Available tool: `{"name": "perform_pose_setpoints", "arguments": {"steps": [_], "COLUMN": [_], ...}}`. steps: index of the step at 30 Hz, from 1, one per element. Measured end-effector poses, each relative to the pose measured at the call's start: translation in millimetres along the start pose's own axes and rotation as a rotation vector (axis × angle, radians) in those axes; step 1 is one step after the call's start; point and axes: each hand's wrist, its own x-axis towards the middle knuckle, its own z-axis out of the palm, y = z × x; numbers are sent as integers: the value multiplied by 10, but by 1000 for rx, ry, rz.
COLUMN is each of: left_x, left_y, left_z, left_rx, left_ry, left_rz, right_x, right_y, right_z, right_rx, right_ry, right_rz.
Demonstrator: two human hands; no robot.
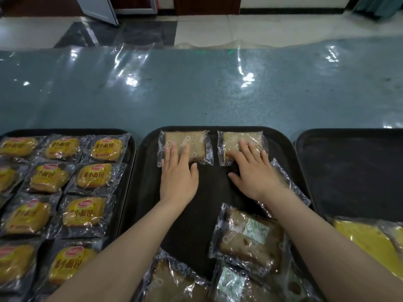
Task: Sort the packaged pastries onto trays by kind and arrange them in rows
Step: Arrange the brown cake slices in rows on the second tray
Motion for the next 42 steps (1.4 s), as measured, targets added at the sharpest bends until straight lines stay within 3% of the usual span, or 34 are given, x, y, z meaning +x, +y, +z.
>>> {"name": "perform_pose_setpoints", "arguments": {"steps": [6, 9, 12, 19, 26, 30, 34, 39, 42], "left_x": [-482, -728, -954, -1447, -1735, -1777, -1706, -1474, -1441], "left_y": [-125, -166, -214, -325, -442, -495, -483, -444, -369], "left_z": [-120, -169, -238, -411, -746, -833, -857, -813, -743], "left_rx": [78, 56, 30, 147, 97, 137, 122, -1, -36], "left_ry": [-138, -179, -278, -416, -451, -366, -145, 6, 55], "left_rz": [54, 94, 97, 66, 52, 15, -170, -264, -217], "right_x": [-283, -603, -909, -1294, -1423, -1425, -1430, -1419, -1391], "right_y": [-106, -52, 48, 60, -44, -139, -191, -176, -160], "right_z": [-35, -55, -62, -42, -104, -48, -43, 12, 24], "right_rx": [-8, 22, 83, 88, -59, -126, -97, 7, 29], "right_ry": [116, 187, 101, -38, 16, 44, 88, -37, -98], "right_rz": [15, 213, 328, 180, 47, 13, -7, -60, -36]}}
